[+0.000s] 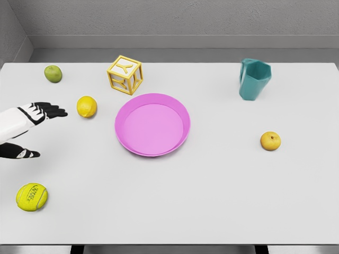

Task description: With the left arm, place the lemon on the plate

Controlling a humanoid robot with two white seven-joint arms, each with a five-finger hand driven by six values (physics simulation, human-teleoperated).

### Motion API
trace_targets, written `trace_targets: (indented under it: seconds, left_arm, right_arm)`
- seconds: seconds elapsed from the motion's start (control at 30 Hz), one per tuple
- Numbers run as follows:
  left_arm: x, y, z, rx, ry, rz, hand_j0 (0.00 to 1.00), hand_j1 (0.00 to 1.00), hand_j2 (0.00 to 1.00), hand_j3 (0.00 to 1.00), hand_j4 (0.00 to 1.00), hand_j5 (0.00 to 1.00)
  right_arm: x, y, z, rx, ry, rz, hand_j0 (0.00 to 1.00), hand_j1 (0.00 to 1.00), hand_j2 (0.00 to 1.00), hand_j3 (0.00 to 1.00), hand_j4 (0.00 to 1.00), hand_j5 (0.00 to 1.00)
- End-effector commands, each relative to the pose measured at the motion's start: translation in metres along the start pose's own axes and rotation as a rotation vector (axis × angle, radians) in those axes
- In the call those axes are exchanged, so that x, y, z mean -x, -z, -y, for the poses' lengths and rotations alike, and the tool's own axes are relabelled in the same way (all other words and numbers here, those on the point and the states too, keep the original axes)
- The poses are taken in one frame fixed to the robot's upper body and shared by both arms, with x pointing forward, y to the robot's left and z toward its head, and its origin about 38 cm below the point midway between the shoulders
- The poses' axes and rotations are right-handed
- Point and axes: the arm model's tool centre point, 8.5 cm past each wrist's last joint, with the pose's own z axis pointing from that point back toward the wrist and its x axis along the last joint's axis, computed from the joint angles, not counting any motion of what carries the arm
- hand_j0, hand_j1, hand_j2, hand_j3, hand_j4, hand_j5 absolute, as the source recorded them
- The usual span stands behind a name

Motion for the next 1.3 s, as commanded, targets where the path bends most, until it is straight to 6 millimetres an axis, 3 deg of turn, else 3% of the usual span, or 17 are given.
trace_targets:
  seconds: [0.0,0.2,0.3,0.4,0.47,0.5,0.53,0.6,0.83,0.97,1.2,1.27]
  left_arm:
    - [0.0,0.0,0.001,0.008,0.007,-0.003,1.0,1.0,1.0,1.0,1.0,1.0]
    - [0.005,-0.003,0.009,0.067,0.022,-0.026,1.0,1.0,1.0,1.0,1.0,1.0]
    - [0.024,-0.011,0.009,0.082,0.012,-0.085,1.0,1.0,1.0,1.0,1.0,1.0]
    - [0.032,-0.003,-0.011,0.068,0.062,-0.096,1.0,1.0,1.0,1.0,1.0,1.0]
    - [0.043,0.013,-0.003,0.124,0.093,-0.106,1.0,1.0,1.0,1.0,1.0,1.0]
    - [0.05,0.038,0.012,0.147,0.077,-0.093,1.0,1.0,1.0,1.0,1.0,1.0]
    - [0.057,0.05,0.02,0.163,0.063,-0.098,1.0,1.0,1.0,1.0,1.0,1.0]
    - [0.063,0.064,0.025,0.167,0.075,-0.11,1.0,1.0,1.0,1.0,1.0,1.0]
    - [0.052,0.104,0.0,0.146,0.207,-0.078,1.0,1.0,1.0,1.0,1.0,1.0]
    - [0.041,0.133,0.001,0.166,0.258,-0.038,1.0,1.0,1.0,1.0,1.0,1.0]
    - [0.042,0.16,0.017,0.203,0.246,-0.032,1.0,1.0,1.0,1.0,1.0,1.0]
    - [0.053,0.159,0.023,0.22,0.227,-0.062,1.0,1.0,1.0,1.0,1.0,1.0]
  right_arm:
    - [0.0,0.0,0.0,0.001,0.007,-0.001,1.0,1.0,1.0,1.0,1.0,1.0]
    - [0.0,0.0,0.0,0.001,0.0,-0.002,1.0,1.0,1.0,1.0,1.0,1.0]
    - [0.0,0.0,0.0,0.001,0.0,-0.002,1.0,1.0,1.0,1.0,1.0,1.0]
    - [0.0,0.0,0.0,0.001,0.0,-0.002,1.0,1.0,1.0,1.0,1.0,1.0]
    - [0.0,0.0,0.0,0.001,0.0,-0.002,1.0,1.0,1.0,1.0,1.0,1.0]
    - [0.0,0.0,0.0,0.001,0.0,-0.002,1.0,1.0,1.0,1.0,1.0,1.0]
    - [0.0,0.0,0.0,0.001,0.0,-0.002,1.0,1.0,1.0,1.0,1.0,1.0]
    - [0.0,0.0,0.0,0.001,0.0,-0.002,1.0,1.0,1.0,1.0,1.0,1.0]
    - [0.0,0.0,0.0,0.001,0.0,-0.002,1.0,1.0,1.0,1.0,1.0,1.0]
    - [0.0,0.0,0.0,0.001,0.0,-0.002,1.0,1.0,1.0,1.0,1.0,1.0]
    - [0.0,0.0,0.0,0.001,-0.002,-0.002,1.0,1.0,1.0,1.0,1.0,1.0]
    - [0.0,0.0,0.0,0.001,0.0,-0.002,1.0,1.0,1.0,1.0,1.0,1.0]
